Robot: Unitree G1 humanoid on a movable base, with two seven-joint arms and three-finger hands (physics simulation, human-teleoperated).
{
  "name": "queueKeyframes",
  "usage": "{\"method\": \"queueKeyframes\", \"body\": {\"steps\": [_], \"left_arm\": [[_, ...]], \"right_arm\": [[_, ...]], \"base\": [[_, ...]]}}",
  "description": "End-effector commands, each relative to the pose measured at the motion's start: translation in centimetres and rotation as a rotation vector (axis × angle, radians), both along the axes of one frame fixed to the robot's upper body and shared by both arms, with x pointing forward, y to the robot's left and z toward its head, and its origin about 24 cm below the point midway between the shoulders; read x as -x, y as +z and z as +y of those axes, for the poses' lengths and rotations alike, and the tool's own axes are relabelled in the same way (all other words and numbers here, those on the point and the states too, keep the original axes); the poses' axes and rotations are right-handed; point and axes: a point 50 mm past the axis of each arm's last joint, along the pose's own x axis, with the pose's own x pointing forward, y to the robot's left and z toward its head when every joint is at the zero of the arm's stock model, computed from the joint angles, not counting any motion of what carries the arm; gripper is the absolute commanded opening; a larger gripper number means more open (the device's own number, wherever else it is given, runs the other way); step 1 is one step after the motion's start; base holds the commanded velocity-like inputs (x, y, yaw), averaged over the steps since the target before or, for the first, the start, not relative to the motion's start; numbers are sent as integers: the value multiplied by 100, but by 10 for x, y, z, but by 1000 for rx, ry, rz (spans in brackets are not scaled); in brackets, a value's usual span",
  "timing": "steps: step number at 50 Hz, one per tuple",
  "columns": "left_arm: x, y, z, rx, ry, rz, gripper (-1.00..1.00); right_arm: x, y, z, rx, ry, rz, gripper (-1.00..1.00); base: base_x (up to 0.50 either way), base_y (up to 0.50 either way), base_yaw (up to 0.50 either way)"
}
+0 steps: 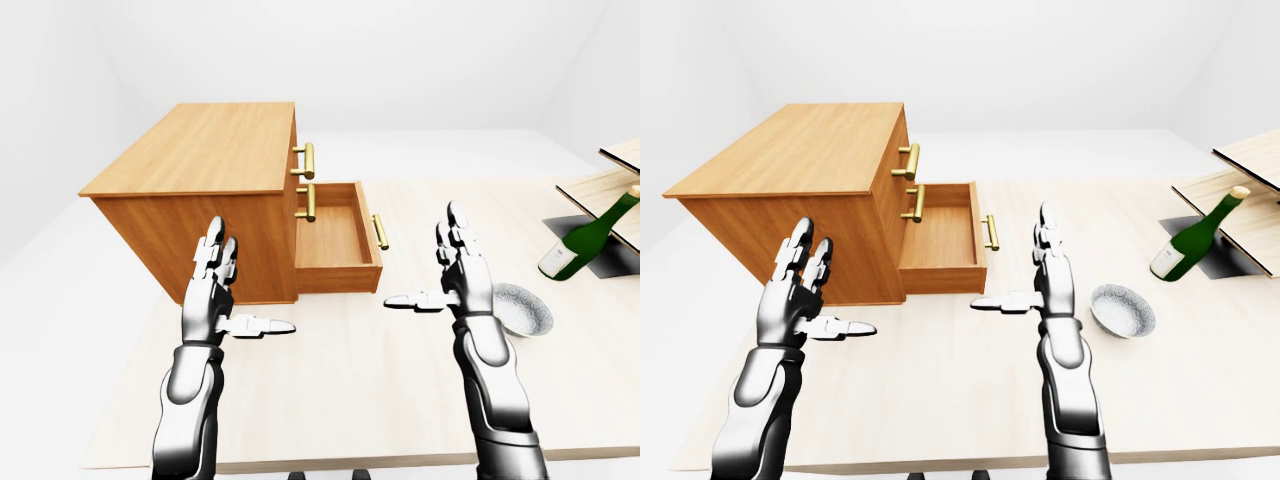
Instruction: Put the bowl on top of the cabinet.
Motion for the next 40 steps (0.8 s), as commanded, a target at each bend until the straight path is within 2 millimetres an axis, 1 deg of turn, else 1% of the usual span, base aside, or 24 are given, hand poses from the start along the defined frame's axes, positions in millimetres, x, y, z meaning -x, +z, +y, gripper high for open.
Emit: {"method": "queueKeyframes", "body": {"steps": [1, 8, 10, 16, 20, 26, 29, 31, 32, 40], "left_arm": [[-11, 3, 0, -17, 29, -10, 100], [-12, 3, 1, -17, 32, -10, 100], [-13, 1, 1, -18, 30, 0, 100], [-13, 2, 2, -18, 33, -4, 100], [-13, 1, 2, -18, 34, 2, 100], [-13, 3, 3, -18, 36, -7, 100], [-13, 1, 2, -18, 35, -1, 100], [-13, 2, 2, -18, 35, -4, 100], [-13, 2, 3, -18, 36, -3, 100], [-13, -1, 2, -21, 35, 8, 100]], "right_arm": [[-13, 9, -11, 67, -32, -18, 100], [-23, 15, -21, 107, -55, -24, 100], [-26, 14, -25, 122, -72, -10, 100], [-33, 9, -33, 140, -98, 25, 100], [-37, 9, -40, 153, -117, 34, 100], [-43, 3, -54, 189, -157, 84, 100], [-45, -3, -58, 201, -171, 117, 100], [-46, -3, -59, 205, -176, 119, 100], [-47, -7, -61, 212, -185, 139, 100], [-52, -3, -74, 247, -223, 143, 100]], "base": [[0, 0, 0], [1, 0, 0], [1, 0, 0], [1, 0, 0], [1, 0, 0], [1, 0, 0], [0, 0, 0], [1, 0, 0], [1, 0, -1], [1, 0, 0]]}}
